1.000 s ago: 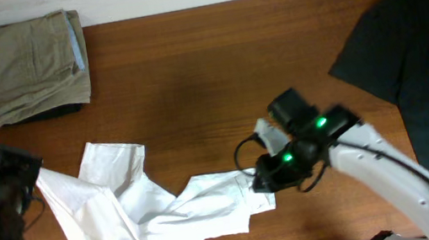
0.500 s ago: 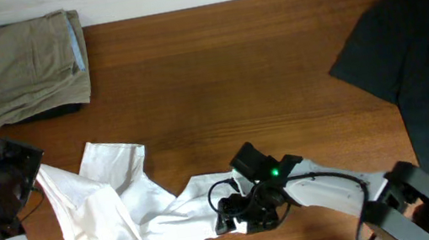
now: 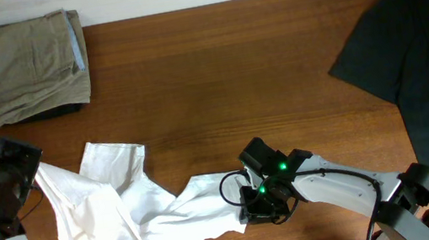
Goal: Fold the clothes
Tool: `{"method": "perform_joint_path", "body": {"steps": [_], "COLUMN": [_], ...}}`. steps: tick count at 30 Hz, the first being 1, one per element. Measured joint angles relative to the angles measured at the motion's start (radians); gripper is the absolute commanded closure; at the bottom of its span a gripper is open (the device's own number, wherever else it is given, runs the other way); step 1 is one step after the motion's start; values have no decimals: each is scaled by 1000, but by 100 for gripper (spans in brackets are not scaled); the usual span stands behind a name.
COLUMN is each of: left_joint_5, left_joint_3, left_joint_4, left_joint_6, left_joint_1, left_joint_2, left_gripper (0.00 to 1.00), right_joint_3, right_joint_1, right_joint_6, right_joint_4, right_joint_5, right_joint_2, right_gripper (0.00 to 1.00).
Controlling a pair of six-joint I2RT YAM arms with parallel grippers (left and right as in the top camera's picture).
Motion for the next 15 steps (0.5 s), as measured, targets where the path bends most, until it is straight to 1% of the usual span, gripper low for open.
{"method": "perform_joint_path", "body": {"steps": [1,2,4,5,11,12,14,15], "left_joint_5": [0,0,0,0,0,0,0,0], "left_joint_3": [0,0,0,0,0,0,0,0], "left_joint_4": [0,0,0,0,1,1,2,3], "left_joint_6": [0,0,0,0,0,0,0,0], "left_joint_1": [0,0,0,0,0,0,0,0], "left_joint_2": [0,0,0,0,0,0,0,0], "left_gripper": [98,98,98,98,98,98,98,98], "right_joint_3": [0,0,0,0,0,0,0,0], "right_joint_1": [-1,-1,-3,-5,3,11,13,16], "right_joint_6": [-2,-9,-7,-6,15,20,35,47], "right_joint_4": [-4,-6,-8,-8,50,61,82,105], "right_joint_5": [22,30,40,41,67,70,71,72], "right_joint_2": [0,0,-3,-3,-3,-3,-2,-2], "right_gripper": [39,37,38,45,57,60,62,68]}}
